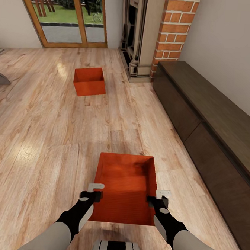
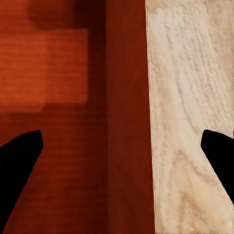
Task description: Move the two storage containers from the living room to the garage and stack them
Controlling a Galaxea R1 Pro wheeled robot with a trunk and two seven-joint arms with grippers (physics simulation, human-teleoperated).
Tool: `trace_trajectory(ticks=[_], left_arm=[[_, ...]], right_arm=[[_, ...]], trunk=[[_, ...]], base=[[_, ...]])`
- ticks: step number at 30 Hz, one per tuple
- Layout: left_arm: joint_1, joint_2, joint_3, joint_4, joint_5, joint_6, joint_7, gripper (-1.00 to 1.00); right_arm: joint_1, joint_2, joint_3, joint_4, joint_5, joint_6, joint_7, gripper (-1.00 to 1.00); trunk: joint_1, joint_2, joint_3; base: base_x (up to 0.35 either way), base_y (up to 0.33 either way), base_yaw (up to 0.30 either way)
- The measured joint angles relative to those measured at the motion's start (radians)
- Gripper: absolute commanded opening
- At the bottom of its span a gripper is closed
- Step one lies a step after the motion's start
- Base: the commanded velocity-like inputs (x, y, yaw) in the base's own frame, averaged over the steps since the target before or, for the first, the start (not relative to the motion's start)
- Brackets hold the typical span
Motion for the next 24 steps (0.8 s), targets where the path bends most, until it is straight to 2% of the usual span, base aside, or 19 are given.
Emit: trace_trajectory(ticks=[24], left_arm=[[0.000,-0.001,0.002,-0.011,0.006,-0.002,0.008,-1.00]], right_arm=[[0.000,0.000,0.003,0.000,0.004,-0.001,-0.002,-1.00]], trunk=[[0.000,0.000,0.000]], base=[[0.000,0.000,0.000]])
